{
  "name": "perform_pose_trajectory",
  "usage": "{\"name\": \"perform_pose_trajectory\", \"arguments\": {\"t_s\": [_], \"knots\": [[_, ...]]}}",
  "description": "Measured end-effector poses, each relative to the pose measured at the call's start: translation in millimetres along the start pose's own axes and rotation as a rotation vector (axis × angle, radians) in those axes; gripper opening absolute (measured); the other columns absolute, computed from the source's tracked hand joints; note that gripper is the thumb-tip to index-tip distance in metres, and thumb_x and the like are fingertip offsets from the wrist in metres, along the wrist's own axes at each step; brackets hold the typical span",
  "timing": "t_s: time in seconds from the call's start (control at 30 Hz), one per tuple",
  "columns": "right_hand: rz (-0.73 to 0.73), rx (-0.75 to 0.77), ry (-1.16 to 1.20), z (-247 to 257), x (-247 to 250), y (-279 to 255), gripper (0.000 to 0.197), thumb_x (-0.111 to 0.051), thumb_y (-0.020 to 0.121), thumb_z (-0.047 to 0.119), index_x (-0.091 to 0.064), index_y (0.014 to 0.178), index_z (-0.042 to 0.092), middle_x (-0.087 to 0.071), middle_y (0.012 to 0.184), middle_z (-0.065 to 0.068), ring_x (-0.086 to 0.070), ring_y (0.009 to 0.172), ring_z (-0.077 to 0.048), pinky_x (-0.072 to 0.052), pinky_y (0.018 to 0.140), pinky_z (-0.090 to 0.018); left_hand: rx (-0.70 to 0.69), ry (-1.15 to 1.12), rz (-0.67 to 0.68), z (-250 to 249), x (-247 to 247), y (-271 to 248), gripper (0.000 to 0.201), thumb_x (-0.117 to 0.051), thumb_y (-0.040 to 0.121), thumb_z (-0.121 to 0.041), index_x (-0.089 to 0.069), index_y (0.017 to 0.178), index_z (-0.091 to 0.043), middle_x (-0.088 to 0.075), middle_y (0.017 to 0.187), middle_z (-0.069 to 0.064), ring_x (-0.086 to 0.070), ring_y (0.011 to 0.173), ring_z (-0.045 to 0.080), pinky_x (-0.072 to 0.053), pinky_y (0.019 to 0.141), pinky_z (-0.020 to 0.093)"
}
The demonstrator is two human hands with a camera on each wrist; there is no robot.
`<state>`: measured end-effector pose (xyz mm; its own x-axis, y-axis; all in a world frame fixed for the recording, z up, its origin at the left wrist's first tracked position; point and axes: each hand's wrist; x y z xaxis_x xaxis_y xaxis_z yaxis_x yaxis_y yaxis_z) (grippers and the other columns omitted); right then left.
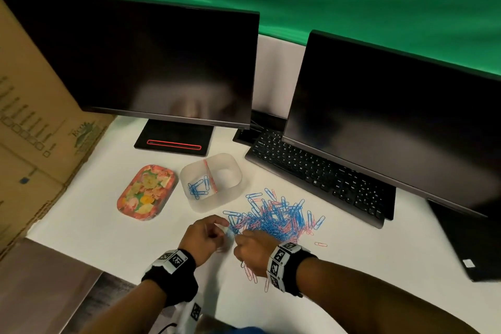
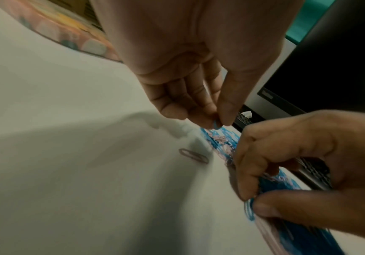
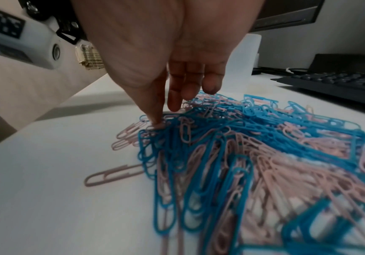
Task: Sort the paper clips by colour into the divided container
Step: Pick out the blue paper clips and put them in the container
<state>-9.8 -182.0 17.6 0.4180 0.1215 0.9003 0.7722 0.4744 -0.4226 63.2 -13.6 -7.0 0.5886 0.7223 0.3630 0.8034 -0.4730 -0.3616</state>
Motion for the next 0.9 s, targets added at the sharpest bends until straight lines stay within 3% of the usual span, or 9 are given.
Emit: {"name": "perform_pose_trajectory", "arguments": {"t_s": [0.07,0.13,0.23,0.4,0.5,0.6,0.73,0.83,0.9], "knots": [[0.016,-0.006,-0.007,-1.6,0.2,3.0,0.019,-0.056,0.084,0.000,-0.064,0.102,0.001,-0.056,0.111,-0.018,-0.051,0.104,-0.038,-0.048,0.084,-0.048,0.023,-0.040,-0.012,3.3,2.1,2.3,0.042,-0.063,0.067,0.001,-0.070,0.093,-0.031,-0.070,0.071,0.005,-0.062,0.064,0.013,-0.050,0.070,0.024],[0.003,0.022,-0.024,-1.4,0.6,3.0,0.019,-0.058,0.082,0.000,-0.063,0.100,0.002,-0.058,0.108,-0.017,-0.053,0.101,-0.037,-0.048,0.081,-0.046,0.046,-0.088,-0.016,4.3,3.5,4.3,0.038,-0.060,0.068,-0.003,-0.070,0.090,-0.032,-0.069,0.070,0.005,-0.063,0.064,0.017,-0.049,0.066,0.028],[-0.096,0.055,0.051,-7.2,-4.4,1.2,0.009,-0.064,0.077,0.004,-0.063,0.084,0.009,-0.061,0.088,-0.009,-0.058,0.083,-0.031,-0.051,0.069,-0.037,0.092,-0.154,-0.049,-1.1,2.8,7.9,0.024,-0.056,0.082,0.006,-0.065,0.088,-0.015,-0.064,0.071,0.009,-0.062,0.060,0.020,-0.049,0.062,0.031],[-0.324,-0.355,0.868,-24.8,-0.8,-12.3,0.014,-0.059,0.082,0.011,-0.063,0.078,0.023,-0.065,0.081,0.003,-0.061,0.079,-0.014,-0.055,0.078,-0.036,0.184,-0.408,-0.030,-7.5,0.1,16.0,0.032,-0.049,0.085,0.017,-0.061,0.101,-0.009,-0.055,0.073,0.011,-0.062,0.060,0.024,-0.054,0.059,0.028],[-0.370,-0.598,1.420,-40.3,1.0,-21.2,0.025,-0.065,0.081,0.002,-0.065,0.094,0.024,-0.067,0.071,0.003,-0.061,0.064,-0.011,-0.055,0.064,-0.032,0.192,-0.563,0.004,-14.7,-3.9,16.1,0.036,-0.049,0.087,0.017,-0.066,0.105,-0.008,-0.053,0.069,0.011,-0.059,0.059,0.023,-0.057,0.062,0.027],[-0.363,-0.623,1.854,-53.7,4.4,-32.8,0.029,-0.055,0.087,-0.008,-0.061,0.110,0.010,-0.060,0.066,-0.007,-0.054,0.053,-0.017,-0.046,0.049,-0.026,0.256,-0.661,0.022,-24.2,-6.4,18.1,0.027,-0.044,0.088,0.013,-0.066,0.091,-0.002,-0.057,0.065,0.012,-0.057,0.055,0.022,-0.056,0.059,0.028],[-0.442,-0.642,2.172,-68.5,-1.1,-50.9,0.023,-0.041,0.084,-0.007,-0.056,0.095,0.005,-0.052,0.069,-0.010,-0.050,0.054,-0.021,-0.043,0.048,-0.027,0.385,-0.789,0.094,-34.6,-8.0,24.5,0.022,-0.035,0.084,0.001,-0.054,0.076,-0.004,-0.054,0.067,0.012,-0.050,0.051,0.023,-0.051,0.059,0.032],[-0.525,-0.689,2.287,-79.6,-9.1,-59.6,0.016,-0.037,0.083,0.001,-0.050,0.083,0.010,-0.047,0.066,-0.007,-0.042,0.050,-0.018,-0.031,0.049,-0.027,0.381,-0.676,0.064,-38.1,-11.7,29.2,0.022,-0.042,0.091,-0.013,-0.050,0.070,-0.008,-0.048,0.063,0.010,-0.040,0.047,0.020,-0.040,0.051,0.027],[-0.576,-0.838,2.130,-90.2,-16.8,-65.4,0.014,-0.042,0.087,0.004,-0.051,0.079,0.011,-0.046,0.064,-0.005,-0.037,0.047,-0.016,-0.025,0.048,-0.024,0.217,-0.296,-0.014,-35.9,-14.0,34.0,0.025,-0.052,0.093,-0.021,-0.051,0.070,-0.011,-0.049,0.063,0.004,-0.043,0.050,0.017,-0.036,0.053,0.025]]}}
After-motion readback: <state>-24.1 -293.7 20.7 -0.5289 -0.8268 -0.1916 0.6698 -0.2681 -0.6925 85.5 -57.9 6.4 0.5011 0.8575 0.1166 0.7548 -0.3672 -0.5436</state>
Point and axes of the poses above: each hand's wrist, its own y-axis towards the middle knuckle, its own x-axis out of the back of the hand, z = x × y
